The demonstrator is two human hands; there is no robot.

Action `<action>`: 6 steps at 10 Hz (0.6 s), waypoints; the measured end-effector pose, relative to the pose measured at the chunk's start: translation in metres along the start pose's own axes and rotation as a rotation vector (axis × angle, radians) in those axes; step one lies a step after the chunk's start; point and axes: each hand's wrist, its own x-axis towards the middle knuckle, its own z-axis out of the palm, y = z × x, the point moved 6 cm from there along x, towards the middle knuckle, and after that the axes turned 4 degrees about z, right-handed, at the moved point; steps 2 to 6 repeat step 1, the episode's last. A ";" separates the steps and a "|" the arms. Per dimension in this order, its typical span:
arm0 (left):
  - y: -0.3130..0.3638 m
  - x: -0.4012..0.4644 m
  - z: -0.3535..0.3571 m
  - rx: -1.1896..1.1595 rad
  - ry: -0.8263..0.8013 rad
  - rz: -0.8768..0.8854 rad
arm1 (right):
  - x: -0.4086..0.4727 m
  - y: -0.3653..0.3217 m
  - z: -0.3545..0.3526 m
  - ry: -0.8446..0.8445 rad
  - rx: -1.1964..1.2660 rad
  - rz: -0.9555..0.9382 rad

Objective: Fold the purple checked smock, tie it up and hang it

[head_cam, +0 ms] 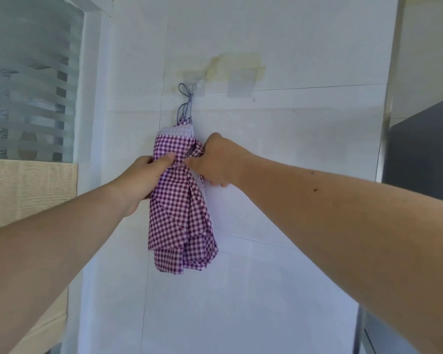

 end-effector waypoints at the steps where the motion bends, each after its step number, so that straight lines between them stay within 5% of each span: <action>1: 0.007 -0.002 -0.010 0.024 0.137 0.001 | -0.008 -0.001 -0.015 0.037 -0.002 0.004; 6: 0.007 -0.002 -0.010 0.024 0.137 0.001 | -0.008 -0.001 -0.015 0.037 -0.002 0.004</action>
